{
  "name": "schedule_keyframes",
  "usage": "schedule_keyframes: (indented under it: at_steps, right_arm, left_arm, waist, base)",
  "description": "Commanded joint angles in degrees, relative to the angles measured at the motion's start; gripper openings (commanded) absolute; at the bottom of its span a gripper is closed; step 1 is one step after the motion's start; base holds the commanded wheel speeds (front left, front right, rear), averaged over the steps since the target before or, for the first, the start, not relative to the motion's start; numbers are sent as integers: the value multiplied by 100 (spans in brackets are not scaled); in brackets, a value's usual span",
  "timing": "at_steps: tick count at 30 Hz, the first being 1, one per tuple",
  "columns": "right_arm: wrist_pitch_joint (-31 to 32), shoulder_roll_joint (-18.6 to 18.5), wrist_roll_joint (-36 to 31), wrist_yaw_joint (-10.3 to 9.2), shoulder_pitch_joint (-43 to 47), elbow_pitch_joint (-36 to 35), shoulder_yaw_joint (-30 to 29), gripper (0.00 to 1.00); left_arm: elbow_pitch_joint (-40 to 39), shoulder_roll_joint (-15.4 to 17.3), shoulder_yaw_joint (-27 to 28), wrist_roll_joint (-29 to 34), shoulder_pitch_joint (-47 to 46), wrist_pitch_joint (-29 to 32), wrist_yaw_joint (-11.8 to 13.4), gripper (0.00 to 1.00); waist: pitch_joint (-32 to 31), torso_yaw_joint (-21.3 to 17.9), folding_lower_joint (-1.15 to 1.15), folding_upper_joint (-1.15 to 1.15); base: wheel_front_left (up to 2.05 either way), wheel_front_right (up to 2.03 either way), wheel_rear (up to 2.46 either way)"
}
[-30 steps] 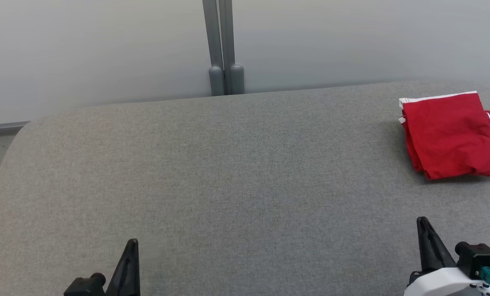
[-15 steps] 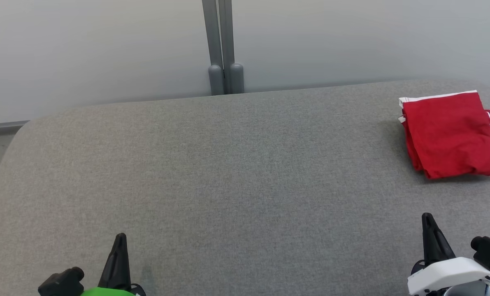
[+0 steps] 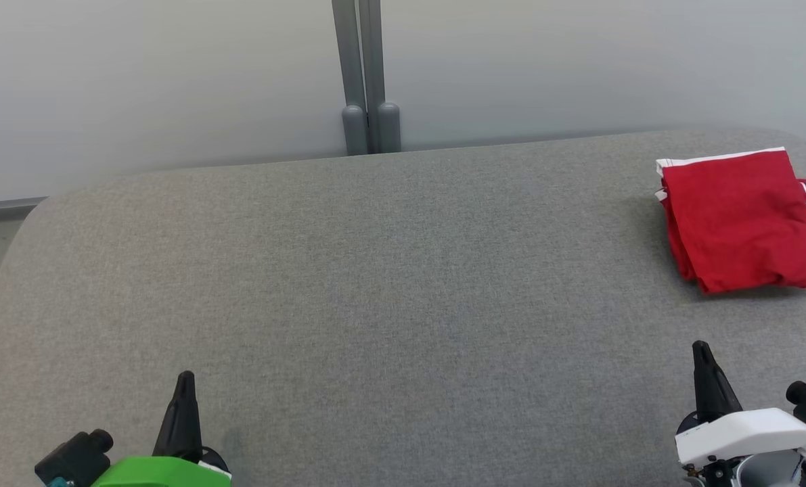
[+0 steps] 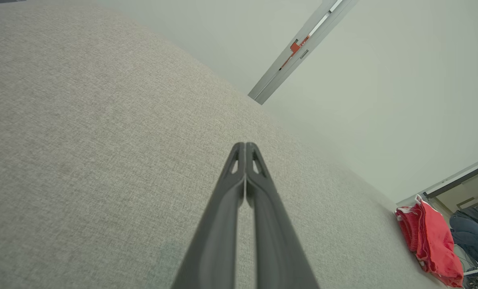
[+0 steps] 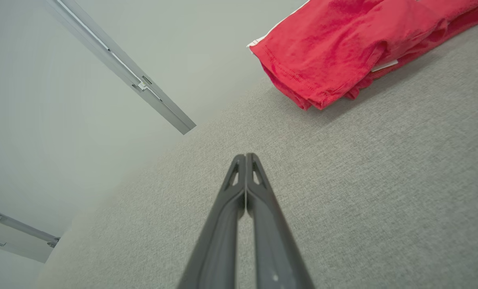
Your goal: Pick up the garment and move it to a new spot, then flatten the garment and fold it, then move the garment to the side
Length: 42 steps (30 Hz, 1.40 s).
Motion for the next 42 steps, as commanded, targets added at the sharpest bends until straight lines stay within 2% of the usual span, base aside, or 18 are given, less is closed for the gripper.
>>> schedule_keyframes:
  at_steps: [1, 22, 42]
  right_arm:
    - [46, -24, 224, -1, -162, -59, -5, 0]
    - [447, 2, 1827, 0, -376, -14, -23, 0]
    - [757, 22, 3075, -1, -532, 22, -37, 0]
  left_arm:
    - [-61, 61, 46, -218, -186, 44, -20, 0]
    - [-45, 85, 211, -1688, -424, 428, -32, 0]
    - [-22, 89, 357, -2813, -610, 740, -43, 0]
  waist:
    - [2, 0, 0, 0]
    - [27, -8, 0, 0]
    - [51, -15, 0, 0]
  base:
    - [0, 0, 0]
    - [0, 0, 0]
    - [0, 0, 0]
